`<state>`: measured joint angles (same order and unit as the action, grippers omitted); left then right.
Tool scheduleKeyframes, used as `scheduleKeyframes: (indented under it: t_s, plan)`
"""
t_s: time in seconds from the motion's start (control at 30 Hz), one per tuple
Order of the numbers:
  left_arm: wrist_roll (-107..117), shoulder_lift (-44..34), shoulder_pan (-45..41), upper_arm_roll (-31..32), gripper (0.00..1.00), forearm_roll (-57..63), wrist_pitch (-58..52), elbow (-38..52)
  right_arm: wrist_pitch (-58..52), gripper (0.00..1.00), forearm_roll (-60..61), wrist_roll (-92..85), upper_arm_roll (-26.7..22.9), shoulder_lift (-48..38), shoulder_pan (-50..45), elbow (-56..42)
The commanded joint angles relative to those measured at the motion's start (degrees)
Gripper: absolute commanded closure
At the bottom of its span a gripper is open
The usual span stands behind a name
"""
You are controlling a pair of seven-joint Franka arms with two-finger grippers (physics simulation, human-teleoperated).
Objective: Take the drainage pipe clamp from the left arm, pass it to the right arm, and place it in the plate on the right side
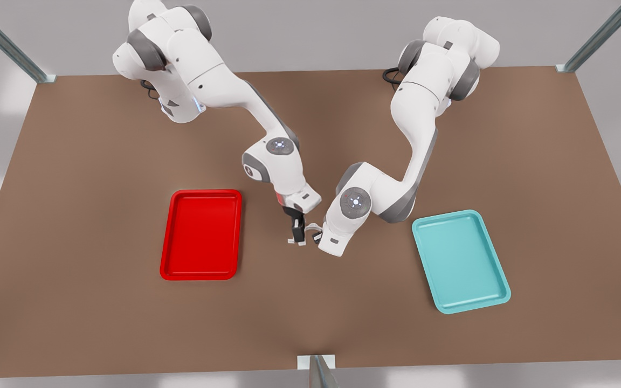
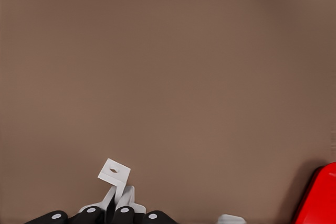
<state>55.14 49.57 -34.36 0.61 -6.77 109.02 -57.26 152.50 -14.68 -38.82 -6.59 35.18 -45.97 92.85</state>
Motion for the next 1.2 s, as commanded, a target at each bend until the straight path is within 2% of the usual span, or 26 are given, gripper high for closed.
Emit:
scheduleKeyframes:
  t_s: [0.0, 0.17, 0.2, 0.3, 0.33, 0.37, 0.4, 0.57, 0.73, 0.83, 0.9, 0.93, 0.97, 1.03, 1.07, 1.1, 1.13, 1.17]
  plan:
    - [0.41, -0.09, 0.0, 0.0, 0.79, -0.09, 0.14, -0.05, 0.69, 0.01, 0.18, -4.59, 0.0, 0.41, 0.09, -0.04]
    - [0.41, -0.09, 0.08, 0.88, 0.79, -0.09, 0.23, 0.04, 1.57, 0.02, 0.18, -4.68, 0.0, 1.99, 0.0, -0.48]
    - [0.41, -0.09, 0.08, 0.88, 0.79, -0.09, 0.23, 0.04, 1.57, 0.13, 0.09, -4.68, 0.0, 1.99, 0.0, -0.39]
    - [0.41, -0.09, 0.08, 0.88, 0.79, -0.09, 0.31, 0.04, 1.48, 0.68, 0.0, -5.03, 0.0, 1.9, 0.0, -0.48]
    - [0.41, -0.09, 0.08, 0.88, 0.79, -0.09, 0.31, 0.04, 1.48, 0.79, 0.09, -5.03, 0.0, 1.82, 0.0, -0.48]
    - [0.41, -0.09, 0.17, 0.88, 0.5, -0.09, 0.4, 0.04, 1.39, 0.79, 0.27, -4.77, 0.0, 1.73, -0.18, -0.48]
    - [0.49, -0.09, 0.17, 0.88, 0.0, -0.09, 0.84, 0.04, 1.39, 0.79, 0.27, -4.86, 0.0, 1.73, 0.0, -0.48]
    - [0.67, -1.4, 1.93, 0.71, 0.0, -0.35, -3.2, 0.31, 0.78, 0.79, 0.44, -4.77, 0.0, 1.11, 0.62, -0.57]
    - [3.22, -2.99, 2.28, 0.71, 0.0, -6.07, -5.04, 1.89, 0.78, 0.79, 0.44, -4.77, -0.09, 1.99, 1.14, -0.57]
    - [3.22, -5.8, 6.85, 0.62, 0.0, -9.66, -6.72, 2.15, 0.78, 0.79, 1.41, -3.01, -0.09, 8.84, 2.46, -3.73]
    - [2.69, -6.33, 12.02, 0.44, 0.0, -9.76, -12.24, 4.43, 0.95, 0.79, 1.32, -2.92, -0.18, 10.69, 3.69, -4.26]
    - [-2.2, -6.77, 18.26, 0.44, 0.0, -9.67, -18.03, 7.59, 1.13, 0.79, 1.41, -2.75, -0.09, 11.04, 3.95, -4.26]
    - [-10.05, -8.35, 23.11, -2.1, 0.0, -7.21, -23.41, 9.45, 1.04, 0.79, 1.41, -2.92, -0.09, 10.87, 3.96, -4.7]
    - [-15.31, -9.92, 24.52, -5.79, 0.0, -4.49, -25.96, 9.53, 0.86, 0.79, 2.03, -2.22, -0.09, 10.26, 5.53, -4.52]
    - [-28.3, -9.93, 26.45, -7.99, 0.0, -4.31, -30.52, 9.53, -0.45, 0.79, 2.2, -2.13, -0.09, 6.92, 6.5, -3.38]
    - [-31.92, -9.93, 26.54, -9.04, 0.0, -4.13, -31.58, 9.45, -2.11, 0.79, 2.29, -2.05, -0.09, 5.43, 7.2, -3.2]
    - [-45.46, -9.93, 26.8, -9.58, 0.0, 0.69, -33.52, 8.75, -3.0, 0.79, 4.92, 2.17, -0.09, 2.61, 9.67, 0.57]
    - [-48.46, -16.94, 28.12, -6.95, 0.0, 3.34, -29.76, -2.03, -6.42, 0.79, 5.01, 5.86, -0.18, 0.42, 10.81, 2.51]
